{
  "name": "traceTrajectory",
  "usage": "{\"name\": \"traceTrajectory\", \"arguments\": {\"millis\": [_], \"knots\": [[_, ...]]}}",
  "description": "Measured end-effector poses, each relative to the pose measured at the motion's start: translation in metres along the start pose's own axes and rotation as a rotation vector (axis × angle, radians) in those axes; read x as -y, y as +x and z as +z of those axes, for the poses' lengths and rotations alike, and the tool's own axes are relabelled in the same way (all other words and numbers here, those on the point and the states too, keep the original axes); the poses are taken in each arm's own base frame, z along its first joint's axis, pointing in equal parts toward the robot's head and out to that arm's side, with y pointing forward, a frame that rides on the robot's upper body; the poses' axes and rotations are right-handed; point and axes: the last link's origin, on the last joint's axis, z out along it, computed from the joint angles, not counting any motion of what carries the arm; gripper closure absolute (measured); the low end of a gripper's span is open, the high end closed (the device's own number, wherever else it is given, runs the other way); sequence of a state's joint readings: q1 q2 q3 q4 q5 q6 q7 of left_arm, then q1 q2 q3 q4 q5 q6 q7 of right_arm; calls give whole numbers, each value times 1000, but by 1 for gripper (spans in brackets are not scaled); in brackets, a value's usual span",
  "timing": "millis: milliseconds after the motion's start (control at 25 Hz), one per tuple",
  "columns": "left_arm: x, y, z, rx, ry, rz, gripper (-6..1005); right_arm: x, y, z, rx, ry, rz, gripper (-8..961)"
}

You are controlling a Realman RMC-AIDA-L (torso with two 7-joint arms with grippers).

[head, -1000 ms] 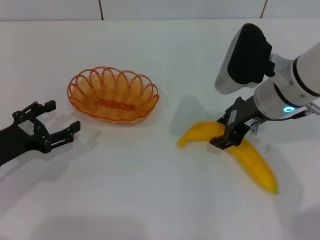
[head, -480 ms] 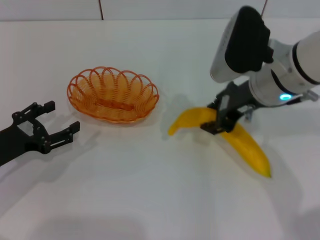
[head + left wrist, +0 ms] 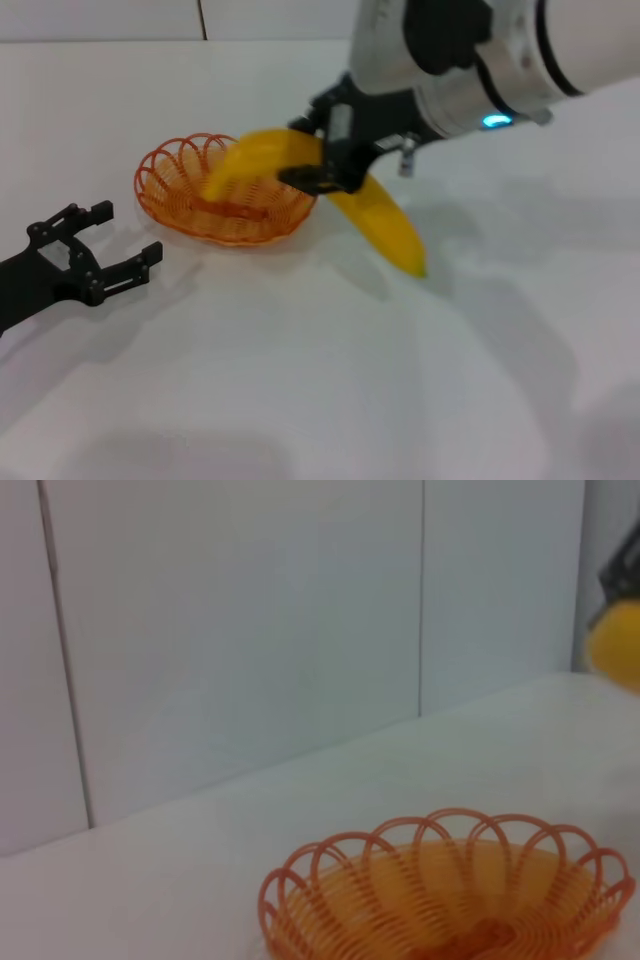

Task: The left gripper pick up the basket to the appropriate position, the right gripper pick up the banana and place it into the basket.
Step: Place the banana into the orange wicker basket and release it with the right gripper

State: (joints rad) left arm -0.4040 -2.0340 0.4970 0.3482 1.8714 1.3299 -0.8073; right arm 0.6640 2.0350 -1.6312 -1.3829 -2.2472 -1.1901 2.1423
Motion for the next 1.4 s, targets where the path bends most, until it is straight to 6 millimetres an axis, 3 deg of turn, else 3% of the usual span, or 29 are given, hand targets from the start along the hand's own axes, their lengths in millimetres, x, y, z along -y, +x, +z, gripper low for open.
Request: {"name": "traceTrajectory", "arguments": {"millis": [400,560,1400], "knots": [[1,4,4,-8,-8,7,106,3,-53,37,41,29,-152,408],[0,5,5,-10,-12,7,106,8,-61,52,41,66,-161,401],[-6,0,5,-1,-22,-2,106,12,-51,100,-56,128,-194,361]]}}
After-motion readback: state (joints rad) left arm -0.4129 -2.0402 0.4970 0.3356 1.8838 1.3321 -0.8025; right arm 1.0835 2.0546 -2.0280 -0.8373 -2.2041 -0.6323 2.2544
